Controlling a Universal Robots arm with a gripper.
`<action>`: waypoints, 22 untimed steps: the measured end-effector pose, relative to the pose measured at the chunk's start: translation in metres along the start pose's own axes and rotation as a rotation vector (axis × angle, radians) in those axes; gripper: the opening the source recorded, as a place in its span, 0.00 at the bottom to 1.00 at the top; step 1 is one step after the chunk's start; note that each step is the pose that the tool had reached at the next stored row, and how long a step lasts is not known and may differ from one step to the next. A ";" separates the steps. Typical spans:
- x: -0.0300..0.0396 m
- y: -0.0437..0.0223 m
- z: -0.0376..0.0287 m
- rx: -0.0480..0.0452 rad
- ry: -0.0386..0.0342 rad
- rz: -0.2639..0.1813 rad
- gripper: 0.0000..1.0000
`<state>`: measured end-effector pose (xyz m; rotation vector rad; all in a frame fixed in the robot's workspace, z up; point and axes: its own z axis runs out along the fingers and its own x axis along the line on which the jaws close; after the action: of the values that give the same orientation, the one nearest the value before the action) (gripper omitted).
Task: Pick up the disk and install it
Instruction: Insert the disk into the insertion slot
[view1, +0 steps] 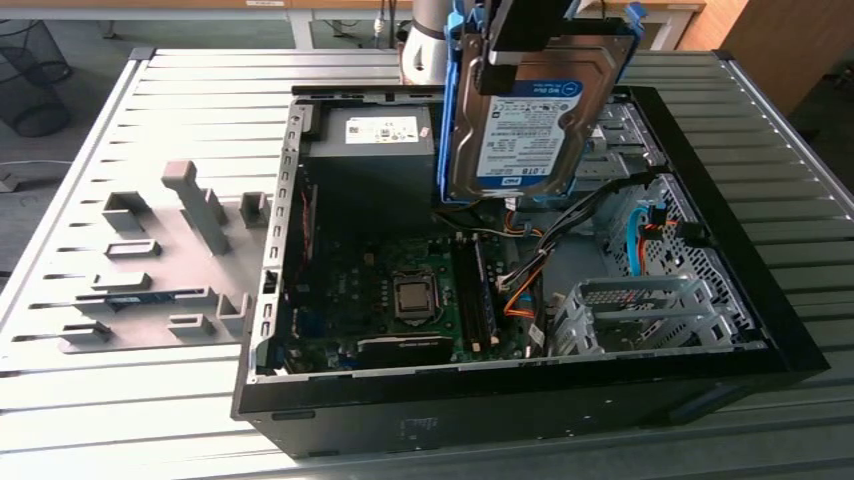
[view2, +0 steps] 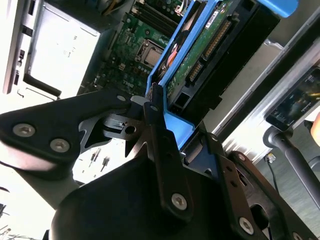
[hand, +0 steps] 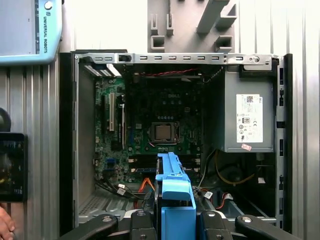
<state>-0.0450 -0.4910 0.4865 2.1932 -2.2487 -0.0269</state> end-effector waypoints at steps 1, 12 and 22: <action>0.0019 0.0000 0.0000 0.0000 -0.0001 0.000 0.36; 0.0089 -0.0002 -0.0001 0.0000 0.0000 0.000 0.36; 0.0088 -0.0066 -0.0002 -0.0001 0.0000 0.000 0.36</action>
<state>-0.0386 -0.4999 0.4865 2.1932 -2.2486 -0.0270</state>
